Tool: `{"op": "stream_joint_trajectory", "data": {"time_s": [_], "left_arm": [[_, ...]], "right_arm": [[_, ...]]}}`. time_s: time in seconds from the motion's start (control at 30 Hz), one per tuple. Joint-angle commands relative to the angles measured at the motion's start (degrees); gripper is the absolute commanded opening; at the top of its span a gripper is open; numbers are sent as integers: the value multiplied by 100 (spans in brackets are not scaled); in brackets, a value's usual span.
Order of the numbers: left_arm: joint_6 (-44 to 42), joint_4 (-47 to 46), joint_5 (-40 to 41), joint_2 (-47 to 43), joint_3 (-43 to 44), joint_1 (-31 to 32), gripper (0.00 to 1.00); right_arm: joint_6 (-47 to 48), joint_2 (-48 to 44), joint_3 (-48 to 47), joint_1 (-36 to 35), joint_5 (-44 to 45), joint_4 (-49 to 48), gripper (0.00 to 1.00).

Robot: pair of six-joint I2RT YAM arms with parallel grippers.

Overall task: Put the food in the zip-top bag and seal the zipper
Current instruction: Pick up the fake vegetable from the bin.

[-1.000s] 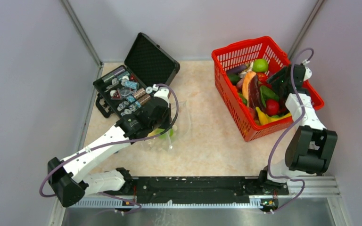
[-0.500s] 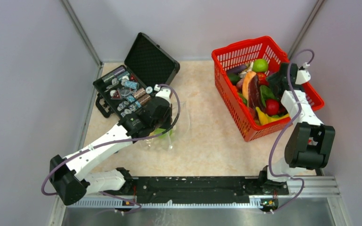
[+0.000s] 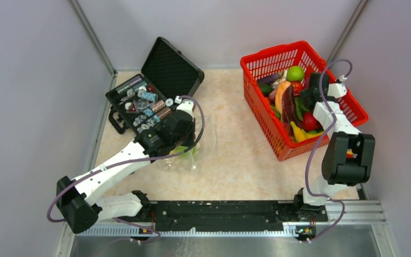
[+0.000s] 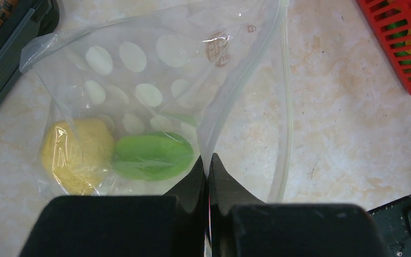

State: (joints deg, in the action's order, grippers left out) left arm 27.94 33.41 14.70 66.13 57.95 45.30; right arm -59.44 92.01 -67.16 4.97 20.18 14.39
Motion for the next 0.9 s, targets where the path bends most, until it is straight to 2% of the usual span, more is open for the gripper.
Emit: {"op": "stream_joint_trajectory", "data": {"time_s": [0.0, 0.07, 0.2, 0.4, 0.6, 0.7, 0.77, 0.87], "left_arm": [[8, -128, 95, -91, 23, -29, 0], [18, -118, 90, -84, 25, -29, 0], [44, -87, 95, -119, 4, -30, 0], [69, -96, 43, -135, -12, -25, 0], [106, -114, -68, -192, -37, -30, 0], [113, -108, -65, -226, -48, -29, 0], [130, -115, -57, -248, -70, -30, 0], [141, -124, -64, -267, -82, -30, 0]], "right_arm": [[-23, 77, -140, -13, -60, -587, 15], [17, -87, -87, -13, -116, -664, 7], [275, -744, 218, -5, -357, -1051, 0], [689, -1879, 654, -5, -991, -1478, 0], [686, -2426, 827, 131, -1604, -1453, 0], [990, -2693, 998, 144, -1985, -1693, 0], [1305, -2960, 1272, 144, -2511, -2272, 0], [1935, -3255, 1651, 144, -4227, -3456, 0]]}}
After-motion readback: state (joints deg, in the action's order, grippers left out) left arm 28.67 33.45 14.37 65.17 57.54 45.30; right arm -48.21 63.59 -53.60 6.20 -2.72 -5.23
